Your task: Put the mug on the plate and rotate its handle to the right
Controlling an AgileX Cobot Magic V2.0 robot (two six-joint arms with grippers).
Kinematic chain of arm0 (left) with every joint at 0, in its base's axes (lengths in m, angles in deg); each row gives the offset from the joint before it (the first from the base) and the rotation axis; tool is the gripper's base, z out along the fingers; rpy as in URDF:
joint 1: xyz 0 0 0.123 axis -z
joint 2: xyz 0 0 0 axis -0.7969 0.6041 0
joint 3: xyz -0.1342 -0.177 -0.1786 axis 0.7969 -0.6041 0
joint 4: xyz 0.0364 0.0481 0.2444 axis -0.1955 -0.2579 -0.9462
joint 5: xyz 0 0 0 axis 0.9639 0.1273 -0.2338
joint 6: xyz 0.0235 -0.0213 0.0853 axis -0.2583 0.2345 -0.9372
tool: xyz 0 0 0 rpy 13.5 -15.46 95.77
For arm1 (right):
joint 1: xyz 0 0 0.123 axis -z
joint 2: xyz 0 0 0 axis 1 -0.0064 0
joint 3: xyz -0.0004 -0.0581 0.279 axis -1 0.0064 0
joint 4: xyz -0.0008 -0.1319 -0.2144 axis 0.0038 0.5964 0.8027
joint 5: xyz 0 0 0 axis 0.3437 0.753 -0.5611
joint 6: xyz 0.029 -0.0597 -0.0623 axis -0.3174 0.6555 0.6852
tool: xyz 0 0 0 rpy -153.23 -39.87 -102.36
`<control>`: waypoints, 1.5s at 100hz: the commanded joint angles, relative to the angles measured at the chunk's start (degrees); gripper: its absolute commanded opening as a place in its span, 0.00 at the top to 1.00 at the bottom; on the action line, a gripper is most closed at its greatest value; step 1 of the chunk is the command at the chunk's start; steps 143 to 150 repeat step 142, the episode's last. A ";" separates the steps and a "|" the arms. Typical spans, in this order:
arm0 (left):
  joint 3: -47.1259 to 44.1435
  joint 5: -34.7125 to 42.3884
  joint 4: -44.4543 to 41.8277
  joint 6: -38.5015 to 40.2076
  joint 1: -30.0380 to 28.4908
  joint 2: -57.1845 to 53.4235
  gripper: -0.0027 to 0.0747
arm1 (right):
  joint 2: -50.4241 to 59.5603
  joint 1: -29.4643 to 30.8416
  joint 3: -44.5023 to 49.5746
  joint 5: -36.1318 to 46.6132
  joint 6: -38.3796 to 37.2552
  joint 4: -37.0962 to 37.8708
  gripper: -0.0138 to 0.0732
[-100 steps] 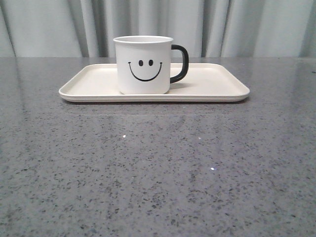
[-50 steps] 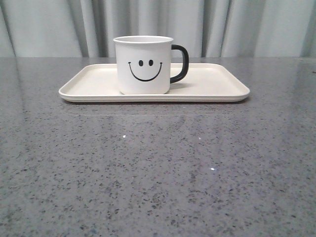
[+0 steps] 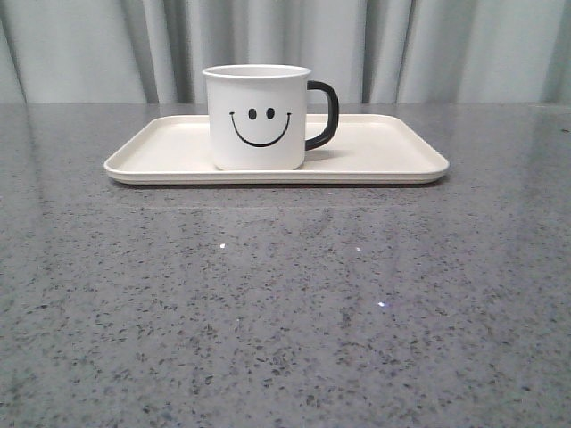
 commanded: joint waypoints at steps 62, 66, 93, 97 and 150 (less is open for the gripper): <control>-0.21 4.19 0.33 0.52 -0.20 -1.86 0.99 | 17.20 19.36 15.43 0.03 -6.69 3.08 0.91; -0.21 4.19 0.33 0.52 -0.20 -1.86 0.99 | 16.90 19.38 15.43 -0.24 -6.69 3.09 0.91; -0.21 4.19 0.33 0.52 -0.20 -1.86 0.99 | 16.91 19.38 15.43 -0.83 -6.69 3.09 0.91; -0.21 4.19 0.33 0.52 -0.20 -1.86 0.99 | 16.91 19.38 15.43 -0.83 -6.69 3.09 0.91; -0.21 4.19 0.33 0.52 -0.20 -1.86 0.99 | 16.91 19.38 15.43 -0.83 -6.69 3.09 0.91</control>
